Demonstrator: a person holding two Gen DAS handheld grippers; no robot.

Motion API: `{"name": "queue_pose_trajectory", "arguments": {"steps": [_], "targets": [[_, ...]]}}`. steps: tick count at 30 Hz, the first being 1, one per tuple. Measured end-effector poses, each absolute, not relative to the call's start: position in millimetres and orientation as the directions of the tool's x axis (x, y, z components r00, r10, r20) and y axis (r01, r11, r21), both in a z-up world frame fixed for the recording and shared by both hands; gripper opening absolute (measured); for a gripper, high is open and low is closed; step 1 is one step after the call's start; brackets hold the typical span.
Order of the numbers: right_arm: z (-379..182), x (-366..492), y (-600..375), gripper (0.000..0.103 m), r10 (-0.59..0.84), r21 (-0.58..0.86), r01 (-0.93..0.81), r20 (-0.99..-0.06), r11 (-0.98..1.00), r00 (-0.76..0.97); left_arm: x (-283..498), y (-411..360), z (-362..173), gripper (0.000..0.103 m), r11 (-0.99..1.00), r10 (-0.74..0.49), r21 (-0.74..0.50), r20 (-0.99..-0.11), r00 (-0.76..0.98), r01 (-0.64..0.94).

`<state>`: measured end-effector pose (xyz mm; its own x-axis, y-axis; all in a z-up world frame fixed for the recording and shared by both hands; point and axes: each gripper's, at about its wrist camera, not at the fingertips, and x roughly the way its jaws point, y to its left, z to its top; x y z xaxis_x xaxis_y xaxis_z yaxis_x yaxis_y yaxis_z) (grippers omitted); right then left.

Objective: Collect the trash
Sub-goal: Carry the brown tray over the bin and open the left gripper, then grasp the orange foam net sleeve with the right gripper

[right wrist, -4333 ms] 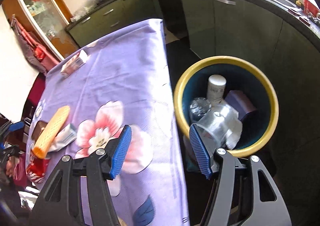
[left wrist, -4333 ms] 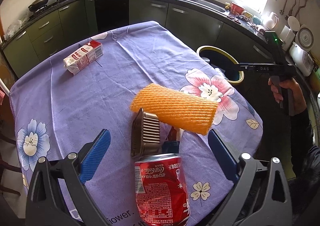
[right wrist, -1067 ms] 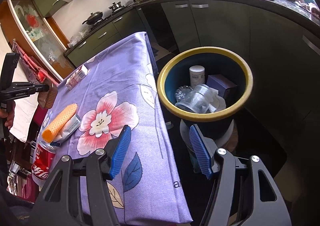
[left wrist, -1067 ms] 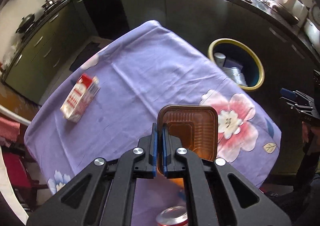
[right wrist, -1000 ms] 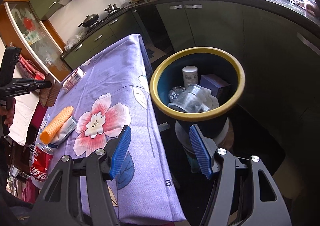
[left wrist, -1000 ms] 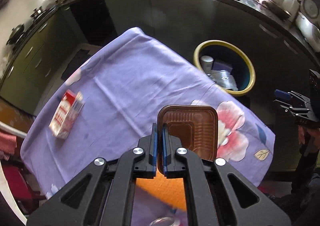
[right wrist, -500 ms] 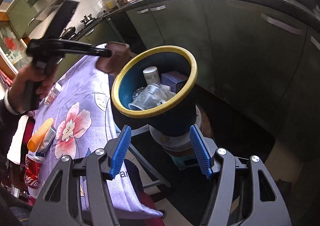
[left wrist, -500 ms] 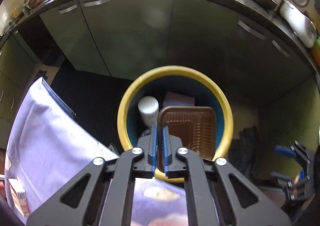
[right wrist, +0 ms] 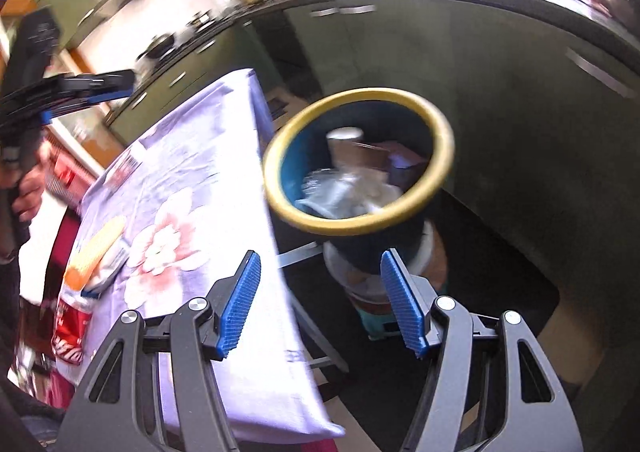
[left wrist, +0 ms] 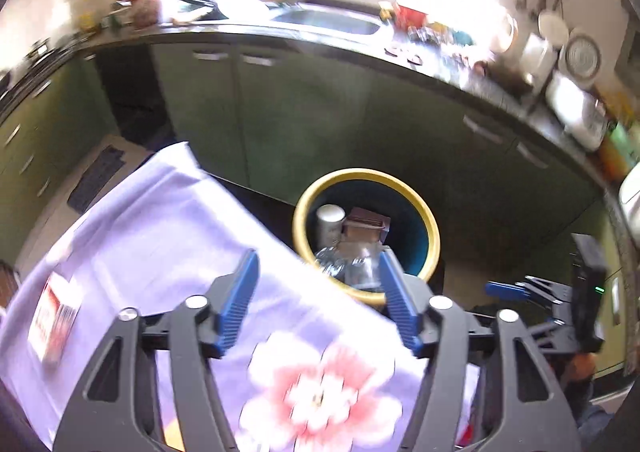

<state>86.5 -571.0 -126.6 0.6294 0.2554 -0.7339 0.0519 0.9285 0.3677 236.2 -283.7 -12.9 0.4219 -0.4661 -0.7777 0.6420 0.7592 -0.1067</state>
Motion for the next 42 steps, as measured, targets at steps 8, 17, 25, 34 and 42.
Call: {"name": "queue_pose_trajectory", "arguments": {"steps": [8,17,25,34,42], "targets": [[-90,124,-445,0.063,0.397,0.311,-0.246,-0.730,0.918,0.557,167,-127,4,0.084,0.890,-0.389,-0.113,-0.692,0.608,0.441],[-65,160,-299,0.078,0.529,0.309,-0.489,-0.741,0.816,0.414,121,-19,-16,0.087,0.946,-0.319,-0.185,-0.675,0.666,0.266],[-88,188,-232,0.080,0.345,0.127,-0.545,-0.882,0.829,0.321,105,2,-29,0.088,0.945,-0.327,-0.223,-0.667,0.670,0.238],[-100,184,-228,0.029,0.278,0.050,-0.561,-0.903,0.827,0.329,104,8,-38,0.088,0.940,-0.341,-0.250,-0.670,0.659,0.232],[-73,178,-245,0.015,0.350,0.097,-0.547,-0.856,0.831,0.380,102,10,-41,0.088,0.942,-0.336,-0.247,-0.679,0.653,0.228]]}}
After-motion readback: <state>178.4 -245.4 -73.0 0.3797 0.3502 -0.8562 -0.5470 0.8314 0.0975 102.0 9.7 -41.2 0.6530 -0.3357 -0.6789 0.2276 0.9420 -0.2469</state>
